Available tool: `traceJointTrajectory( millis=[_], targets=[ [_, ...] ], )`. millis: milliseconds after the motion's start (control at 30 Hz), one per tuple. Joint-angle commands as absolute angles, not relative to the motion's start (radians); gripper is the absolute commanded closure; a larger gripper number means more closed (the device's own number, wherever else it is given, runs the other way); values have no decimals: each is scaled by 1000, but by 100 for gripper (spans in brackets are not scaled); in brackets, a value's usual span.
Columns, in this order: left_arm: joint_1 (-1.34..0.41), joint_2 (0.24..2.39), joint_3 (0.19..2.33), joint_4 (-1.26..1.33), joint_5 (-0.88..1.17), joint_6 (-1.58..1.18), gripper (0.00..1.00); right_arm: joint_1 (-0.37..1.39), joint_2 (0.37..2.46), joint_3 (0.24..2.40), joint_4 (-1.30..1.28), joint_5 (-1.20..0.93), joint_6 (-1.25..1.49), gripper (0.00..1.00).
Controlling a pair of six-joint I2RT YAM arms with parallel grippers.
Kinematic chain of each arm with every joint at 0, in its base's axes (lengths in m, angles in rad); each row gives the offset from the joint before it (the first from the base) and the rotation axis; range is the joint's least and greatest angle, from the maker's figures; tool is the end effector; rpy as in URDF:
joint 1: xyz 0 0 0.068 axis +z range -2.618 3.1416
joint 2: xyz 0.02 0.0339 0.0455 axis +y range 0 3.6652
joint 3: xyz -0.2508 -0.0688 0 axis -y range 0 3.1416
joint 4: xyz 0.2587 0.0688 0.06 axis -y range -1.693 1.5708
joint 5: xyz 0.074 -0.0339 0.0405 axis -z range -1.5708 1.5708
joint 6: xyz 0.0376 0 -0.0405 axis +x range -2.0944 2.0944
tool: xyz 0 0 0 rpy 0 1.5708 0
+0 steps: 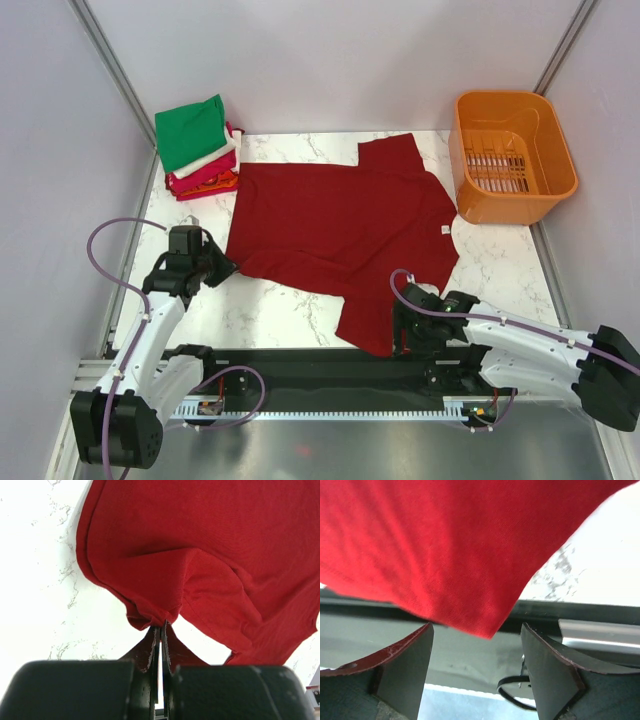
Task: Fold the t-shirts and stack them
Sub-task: Flatten the tshirt out
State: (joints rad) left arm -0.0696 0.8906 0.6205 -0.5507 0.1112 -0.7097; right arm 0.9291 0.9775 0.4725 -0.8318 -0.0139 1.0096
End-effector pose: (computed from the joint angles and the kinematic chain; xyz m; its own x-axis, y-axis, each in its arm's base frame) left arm 0.2027 -0.0183 0.2158 -0.6479 -0.6040 -0.4641 -0.3660 0.7812 -0.5058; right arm 0.0960 0.1294 0.1402 -0.9896 0.0898 -0.1119 0.0656 0.9769 0.2035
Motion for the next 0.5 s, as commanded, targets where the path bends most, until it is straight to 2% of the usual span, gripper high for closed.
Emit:
traceJointTrajectory(
  millis=[0,200,300,400,433,467],
  targets=[
    [-72,887,620,-525,135,-669,98,936,1005,468,-781,55,1032,22],
    [-77,894,618,-523,129,-667,98,936,1015,517,-741,149,1009,26],
    [-78,899,615,-520,129,-666,98,934,1034,514,-703,144,1002,33],
    [-78,904,617,-520,129,-664,98,936,1069,496,-660,123,996,51],
    [-77,905,617,-520,126,-666,98,936,1081,488,-647,115,996,63],
    [-77,907,618,-517,126,-664,98,936,1084,477,-640,101,997,69]
  ],
)
